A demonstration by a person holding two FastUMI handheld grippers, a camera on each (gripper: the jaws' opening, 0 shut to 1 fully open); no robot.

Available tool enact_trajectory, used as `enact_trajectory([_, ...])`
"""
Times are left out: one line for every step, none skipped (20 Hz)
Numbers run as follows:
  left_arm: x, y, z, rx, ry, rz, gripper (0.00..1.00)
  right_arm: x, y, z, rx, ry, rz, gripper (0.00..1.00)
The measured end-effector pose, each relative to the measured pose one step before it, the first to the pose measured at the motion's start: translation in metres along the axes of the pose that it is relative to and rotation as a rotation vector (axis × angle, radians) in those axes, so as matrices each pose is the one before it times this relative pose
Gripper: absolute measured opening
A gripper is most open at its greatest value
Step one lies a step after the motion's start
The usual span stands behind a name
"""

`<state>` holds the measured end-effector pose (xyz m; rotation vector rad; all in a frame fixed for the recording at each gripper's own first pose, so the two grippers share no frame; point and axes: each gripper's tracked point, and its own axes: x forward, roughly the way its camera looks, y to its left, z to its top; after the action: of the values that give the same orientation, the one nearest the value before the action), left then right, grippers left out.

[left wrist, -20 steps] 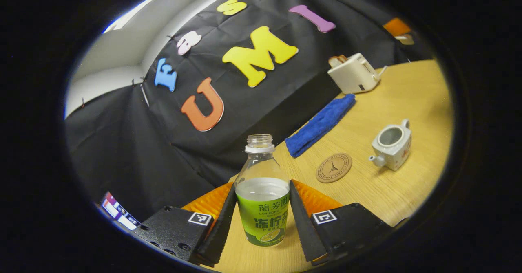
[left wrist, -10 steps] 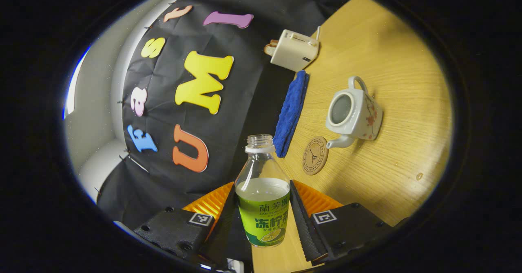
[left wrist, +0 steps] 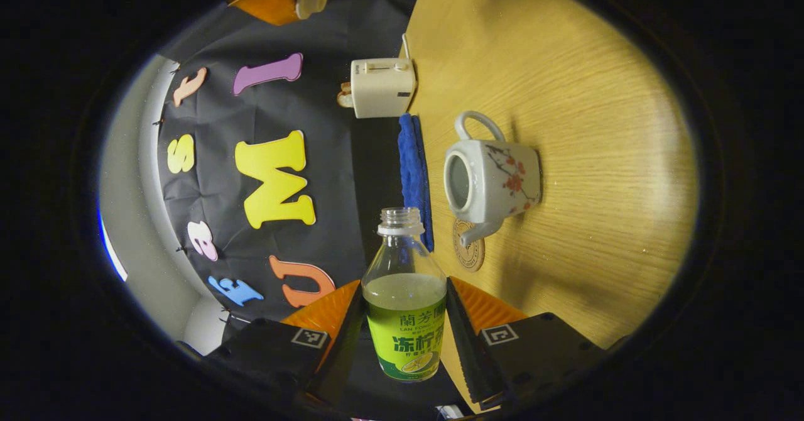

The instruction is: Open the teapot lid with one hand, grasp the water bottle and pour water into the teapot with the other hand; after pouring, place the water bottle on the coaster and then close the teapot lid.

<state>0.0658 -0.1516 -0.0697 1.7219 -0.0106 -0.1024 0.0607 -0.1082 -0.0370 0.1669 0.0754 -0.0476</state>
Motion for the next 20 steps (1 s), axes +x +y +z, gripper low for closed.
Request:
enact_trajectory([-0.00127, -0.00078, 0.00237, 0.03505, -0.00213, -0.00130, 0.74, -0.00019, -0.00019, 0.00104, 0.00007, -0.00203, 0.00102, 0.00])
enact_trajectory([-0.00046, -0.00134, 0.00114, 0.03108, 0.00402, -0.00788, 0.74, 0.00025, -0.00170, -0.00034, -0.00106, -0.00138, -0.00259, 0.00])
enact_trajectory([-0.00050, -0.00166, -0.00108, 0.02712, 0.00553, -0.00853, 0.74, 0.00066, -0.00213, 0.00095, 0.00186, 0.00026, -0.00460, 0.00])
enact_trajectory([0.00054, 0.00014, 0.00092, 0.02829, 0.00405, -0.00686, 0.74, -0.00021, -0.00106, -0.00033, 0.00512, 0.00228, -0.00061, 0.00])
enact_trajectory([-0.00167, 0.00071, 0.00091, 0.02449, 0.00314, -0.00425, 0.74, 0.00002, -0.00080, -0.00001, 0.00798, 0.00304, 0.00231, 0.00])
enact_trajectory([-0.00064, 0.00064, 0.00059, 0.02172, 0.00334, -0.00316, 0.74, 0.00034, -0.00094, -0.00158, 0.00699, 0.00482, -0.00008, 0.00])
enact_trajectory([0.00015, 0.00325, 0.00146, 0.02092, 0.00020, -0.00098, 0.74, -0.00023, -0.00154, -0.00002, 0.00394, 0.00308, -0.00283, 0.00])
enact_trajectory([0.00023, 0.00320, 0.00186, 0.01885, 0.00310, 0.00143, 0.74, -0.00016, 0.00007, 0.00128, -0.00013, -0.00158, -0.00066, 0.00])
enact_trajectory([0.00073, 0.00209, -0.00063, 0.01675, 0.00082, 0.00118, 0.74, -0.00098, 0.00019, 0.00140, -0.00151, -0.00351, 0.00404, 0.00])
enact_trajectory([-0.00010, -0.00045, 0.00073, 0.01601, 0.00221, -0.00462, 0.73, -0.00186, 0.00101, 0.00076, 0.00133, -0.00198, 0.00611, 0.00])
enact_trajectory([0.00072, 0.00072, 0.00038, 0.01650, 0.00519, -0.00388, 0.73, 0.00063, -0.00020, 0.00053, 0.00226, 0.00097, 0.00144, 0.00])
enact_trajectory([-0.00049, 0.00124, 0.00035, 0.01685, 0.00610, -0.00246, 0.74, -0.00039, -0.00098, -0.00093, 0.00095, 0.00083, 0.00210, 0.00])
enact_trajectory([-0.00117, 0.00198, -0.00050, 0.01834, 0.00452, -0.00104, 0.73, -0.00028, -0.00002, 0.00026, -0.00149, 0.00259, 0.00317, 0.00])
enact_trajectory([0.00055, 0.00172, -0.00165, 0.01690, 0.00654, -0.00267, 0.73, 0.00013, -0.00096, -0.00027, -0.00077, 0.00114, -0.00059, 0.00])
enact_trajectory([-0.00031, 0.00038, -0.00172, 0.01413, 0.00600, -0.00010, 0.74, 0.00003, -0.00153, 0.00070, 0.00159, -0.00079, -0.00302, 0.00])
enact_trajectory([0.00106, 0.00034, -0.00271, 0.01420, 0.00921, -0.00606, 0.74, 0.00032, -0.00036, 0.00016, 0.00338, -0.00007, -0.00083, 0.00])
enact_trajectory([0.00031, 0.00028, -0.00058, 0.01540, 0.00878, -0.00387, 0.74, -0.00024, 0.00019, 0.00011, 0.00534, 0.00096, 0.00035, 0.00])
enact_trajectory([-0.00031, 0.00195, -0.00127, 0.01436, 0.00460, 0.00173, 0.74, -0.00021, 0.00011, -0.00077, 0.00457, 0.00248, 0.00306, 0.00])
enact_trajectory([0.00044, 0.00104, -0.00178, 0.01559, 0.00580, 0.00141, 0.74, -0.00110, 0.00090, 0.00036, 0.00450, 0.00289, 0.00601, 0.00])
enact_trajectory([0.00004, 0.00199, -0.00072, 0.01489, 0.00332, 0.00543, 0.74, 0.00042, 0.00014, -0.00027, 0.00425, 0.00055, 0.00290, 0.00])
